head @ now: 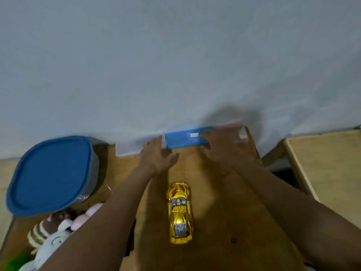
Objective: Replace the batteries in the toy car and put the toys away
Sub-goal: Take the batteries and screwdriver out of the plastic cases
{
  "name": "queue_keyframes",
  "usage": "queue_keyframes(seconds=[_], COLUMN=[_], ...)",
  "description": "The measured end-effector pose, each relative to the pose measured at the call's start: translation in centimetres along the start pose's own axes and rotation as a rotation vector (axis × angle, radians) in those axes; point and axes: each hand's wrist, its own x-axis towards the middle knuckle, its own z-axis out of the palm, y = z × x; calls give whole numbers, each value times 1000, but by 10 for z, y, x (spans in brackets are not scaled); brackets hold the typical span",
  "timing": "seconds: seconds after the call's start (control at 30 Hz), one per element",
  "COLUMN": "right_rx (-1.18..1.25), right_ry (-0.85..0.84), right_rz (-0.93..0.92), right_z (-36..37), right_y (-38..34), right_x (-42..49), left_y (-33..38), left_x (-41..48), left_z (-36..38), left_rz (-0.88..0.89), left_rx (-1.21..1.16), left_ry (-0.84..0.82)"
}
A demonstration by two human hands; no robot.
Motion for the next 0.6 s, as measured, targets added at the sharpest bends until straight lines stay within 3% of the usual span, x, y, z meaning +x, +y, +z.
queue_keyframes(seconds=[0.3, 0.6], right_rx=[-218, -294], right_ry=[61, -47], right_rz=[-196, -304], right_z=[34, 17], right_y=[10, 10], right_x=[54, 59], left_y=[-4, -17], left_x=[45, 57], left_z=[32, 38], left_rz=[-25, -38], left_rx=[197, 212], left_ry=[92, 74])
